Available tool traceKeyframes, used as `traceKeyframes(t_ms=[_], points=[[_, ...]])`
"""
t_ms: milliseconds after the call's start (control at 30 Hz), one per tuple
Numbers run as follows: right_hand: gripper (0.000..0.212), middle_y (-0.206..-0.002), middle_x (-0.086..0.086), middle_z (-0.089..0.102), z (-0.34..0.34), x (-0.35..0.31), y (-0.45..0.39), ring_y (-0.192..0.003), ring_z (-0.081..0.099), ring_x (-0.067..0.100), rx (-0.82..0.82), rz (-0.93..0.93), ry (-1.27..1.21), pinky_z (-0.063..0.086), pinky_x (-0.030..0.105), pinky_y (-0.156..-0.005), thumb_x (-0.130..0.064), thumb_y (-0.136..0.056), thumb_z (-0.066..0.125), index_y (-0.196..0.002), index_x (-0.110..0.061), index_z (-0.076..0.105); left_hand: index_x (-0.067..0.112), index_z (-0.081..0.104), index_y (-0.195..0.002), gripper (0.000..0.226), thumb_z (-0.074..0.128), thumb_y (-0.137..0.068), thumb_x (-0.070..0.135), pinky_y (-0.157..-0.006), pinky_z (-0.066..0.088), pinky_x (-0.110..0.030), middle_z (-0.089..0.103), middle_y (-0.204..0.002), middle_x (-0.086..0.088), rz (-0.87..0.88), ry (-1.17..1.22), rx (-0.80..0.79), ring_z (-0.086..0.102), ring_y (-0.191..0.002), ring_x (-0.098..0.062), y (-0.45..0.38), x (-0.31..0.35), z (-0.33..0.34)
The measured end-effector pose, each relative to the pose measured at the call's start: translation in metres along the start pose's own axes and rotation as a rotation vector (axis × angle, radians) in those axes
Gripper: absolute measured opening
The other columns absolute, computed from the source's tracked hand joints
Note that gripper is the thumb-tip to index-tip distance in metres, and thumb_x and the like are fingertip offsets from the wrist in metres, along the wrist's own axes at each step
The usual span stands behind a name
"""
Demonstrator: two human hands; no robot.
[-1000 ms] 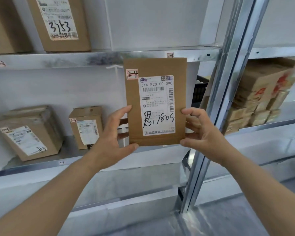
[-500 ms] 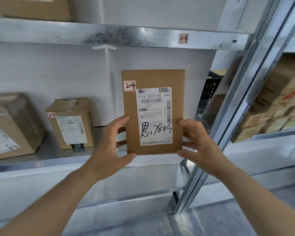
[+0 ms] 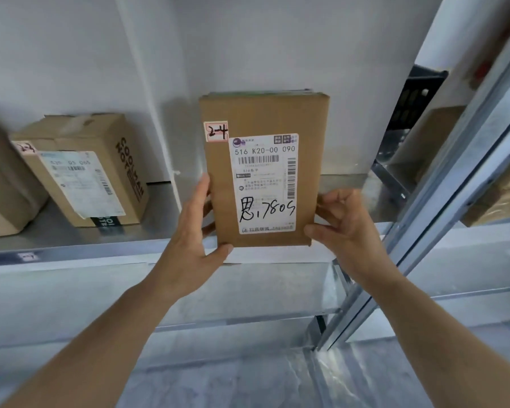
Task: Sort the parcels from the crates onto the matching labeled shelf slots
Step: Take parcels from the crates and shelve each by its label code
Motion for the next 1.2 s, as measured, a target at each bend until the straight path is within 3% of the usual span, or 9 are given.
traceKeyframes(t_ms=[100, 167, 300, 433, 567, 867, 967, 1133, 1200], points=[[0.072, -0.130, -0.011, 0.058, 0.009, 0.019, -0.008, -0.118, 0.055, 0.003, -0.030, 0.035, 0.035, 0.055, 0.023, -0.083, 0.010, -0.083, 0.062, -0.138, -0.027, 0.033, 0.053, -0.011, -0.143, 0.115, 0.061, -0.082, -0.012, -0.109, 0.038, -0.043, 0.018, -0.155, 0.007, -0.046, 0.073, -0.017, 0.030, -0.139, -0.008, -0.001, -0.019, 0.013], [0.080, -0.126, -0.024, 0.056, 0.014, 0.024, -0.012, -0.118, 0.053, -0.003, -0.057, 0.040, 0.090, 0.054, 0.018, -0.076, 0.012, -0.083, 0.059, -0.142, -0.036, 0.032, 0.036, -0.001, -0.151, 0.101, 0.055, -0.083, -0.014, -0.107, 0.042, -0.041, 0.027, -0.150, 0.003, -0.093, 0.134, -0.015, 0.036, -0.136, -0.010, -0.004, -0.030, 0.018], [0.079, -0.124, -0.020, 0.055, 0.018, 0.028, -0.031, -0.117, 0.052, -0.001, -0.061, 0.057, 0.230, 0.053, 0.013, -0.073, 0.006, -0.083, 0.060, -0.142, -0.038, 0.032, 0.022, 0.015, -0.150, 0.075, 0.051, -0.091, -0.008, -0.103, 0.043, -0.023, 0.044, -0.141, 0.008, -0.151, 0.217, 0.121, 0.045, -0.127, -0.001, -0.017, -0.039, 0.013], [0.071, -0.116, -0.017, 0.055, 0.018, 0.035, -0.051, -0.109, 0.055, 0.003, -0.028, 0.115, 0.299, 0.053, 0.023, -0.086, 0.004, -0.084, 0.061, -0.140, -0.031, 0.035, 0.022, 0.017, -0.150, 0.073, 0.046, -0.091, -0.010, -0.108, 0.040, -0.036, 0.050, -0.137, 0.007, -0.233, 0.230, 0.208, 0.047, -0.127, -0.006, -0.027, -0.059, 0.015], [0.067, -0.107, -0.018, 0.053, 0.016, 0.039, -0.066, -0.100, 0.051, -0.002, -0.027, 0.133, 0.368, 0.044, 0.004, -0.067, 0.002, -0.085, 0.061, -0.138, -0.029, 0.035, 0.025, 0.017, -0.148, 0.073, 0.046, -0.090, -0.008, -0.110, 0.037, -0.041, 0.050, -0.136, 0.014, -0.280, 0.215, 0.246, 0.047, -0.127, -0.005, -0.035, -0.073, 0.018], [0.067, -0.101, -0.020, 0.054, 0.015, 0.047, -0.083, -0.103, 0.053, 0.002, -0.014, 0.132, 0.355, 0.056, 0.024, -0.074, 0.001, -0.084, 0.063, -0.136, -0.032, 0.036, 0.026, 0.016, -0.147, 0.072, 0.047, -0.091, -0.007, -0.112, 0.035, -0.040, 0.047, -0.140, 0.007, -0.325, 0.241, 0.248, 0.045, -0.129, -0.009, -0.048, -0.085, 0.018], [0.069, -0.113, -0.015, 0.057, 0.014, 0.053, -0.084, -0.108, 0.053, 0.004, -0.006, 0.156, 0.349, 0.055, 0.037, -0.088, 0.000, -0.082, 0.064, -0.137, -0.029, 0.036, 0.024, 0.016, -0.148, 0.074, 0.049, -0.089, -0.007, -0.109, 0.038, -0.037, 0.049, -0.138, 0.005, -0.355, 0.256, 0.267, 0.049, -0.125, -0.008, -0.048, -0.083, 0.017], [0.065, -0.135, -0.001, 0.046, 0.003, 0.046, -0.072, -0.122, 0.048, 0.016, 0.058, 0.140, 0.509, 0.046, 0.037, -0.100, -0.006, -0.082, 0.065, -0.139, -0.021, 0.036, 0.035, 0.018, -0.145, 0.080, 0.053, -0.080, 0.007, -0.112, 0.032, -0.045, 0.038, -0.147, 0.005, -0.421, 0.188, 0.256, 0.038, -0.135, -0.015, -0.038, -0.077, 0.015], [0.057, -0.135, 0.001, 0.044, -0.003, 0.038, -0.054, -0.118, 0.050, 0.019, 0.080, 0.139, 0.588, 0.046, 0.037, -0.099, -0.008, -0.086, 0.062, -0.136, -0.020, 0.039, 0.027, 0.019, -0.148, 0.075, 0.054, -0.086, 0.005, -0.115, 0.027, -0.037, 0.028, -0.149, 0.011, -0.473, 0.078, 0.260, 0.029, -0.140, -0.016, -0.023, -0.063, 0.017]])
Point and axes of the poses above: each hand's wrist, its own y-axis away from the middle knuckle, its own z-axis out of the palm, x = y × z, the point moved 10 cm from there along -y, towards the middle knuckle
